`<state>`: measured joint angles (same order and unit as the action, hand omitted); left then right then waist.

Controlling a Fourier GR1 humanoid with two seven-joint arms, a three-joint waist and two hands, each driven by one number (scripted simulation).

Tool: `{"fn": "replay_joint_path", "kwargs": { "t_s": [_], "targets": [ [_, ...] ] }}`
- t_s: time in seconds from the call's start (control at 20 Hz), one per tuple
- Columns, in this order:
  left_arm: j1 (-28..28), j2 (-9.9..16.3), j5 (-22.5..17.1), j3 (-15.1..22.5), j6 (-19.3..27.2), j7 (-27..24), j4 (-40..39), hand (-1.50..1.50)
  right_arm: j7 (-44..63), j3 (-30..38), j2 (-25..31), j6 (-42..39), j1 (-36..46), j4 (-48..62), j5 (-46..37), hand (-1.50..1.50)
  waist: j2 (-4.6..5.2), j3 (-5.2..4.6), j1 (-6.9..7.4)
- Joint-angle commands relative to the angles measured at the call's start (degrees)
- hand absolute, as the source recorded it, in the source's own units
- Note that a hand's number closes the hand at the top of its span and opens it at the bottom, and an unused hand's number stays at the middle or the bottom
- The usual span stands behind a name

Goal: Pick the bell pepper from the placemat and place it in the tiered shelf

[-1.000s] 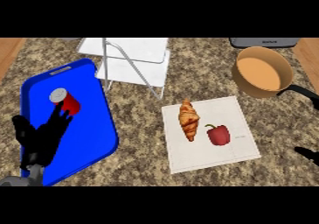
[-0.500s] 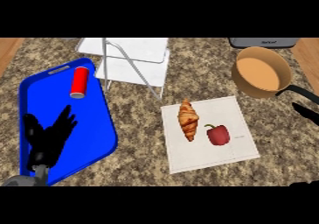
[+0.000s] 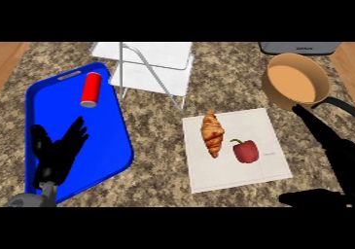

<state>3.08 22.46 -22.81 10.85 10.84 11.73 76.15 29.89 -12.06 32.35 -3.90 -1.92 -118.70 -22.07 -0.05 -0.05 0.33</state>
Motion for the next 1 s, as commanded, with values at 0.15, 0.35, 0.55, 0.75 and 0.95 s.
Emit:
{"fn": "replay_joint_path", "kwargs": {
  "t_s": [0.15,0.35,0.55,0.75,0.95],
  "targets": [
    [2.7,-1.2,2.1,-1.1,0.1,1.9,-0.7,0.0,15.6,-7.8,-8.1,-3.7,12.7,7.1,-9.7,-1.5,0.12,0.01,0.12],
    [-3.4,-0.7,2.7,-0.6,-0.4,2.7,5.6,0.0,17.3,-13.0,-11.7,-3.9,10.8,9.2,-16.0,-1.5,-0.04,0.05,0.21],
    [1.4,-2.8,4.0,-3.1,-2.7,2.1,-1.8,0.0,18.0,-10.9,-12.8,-8.0,11.9,10.2,-17.7,-1.5,0.05,0.03,-0.33],
    [-1.0,-3.5,4.9,-4.4,-3.2,2.7,1.6,0.0,14.7,-10.9,-14.6,-4.2,6.6,12.9,-22.6,-1.5,0.02,0.06,-0.3],
    [-1.4,-2.7,3.6,-7.8,-6.8,2.2,0.2,0.0,18.3,-12.7,-16.7,-5.8,6.2,9.4,-27.3,-1.5,0.0,0.04,-0.35]
  ]
}}
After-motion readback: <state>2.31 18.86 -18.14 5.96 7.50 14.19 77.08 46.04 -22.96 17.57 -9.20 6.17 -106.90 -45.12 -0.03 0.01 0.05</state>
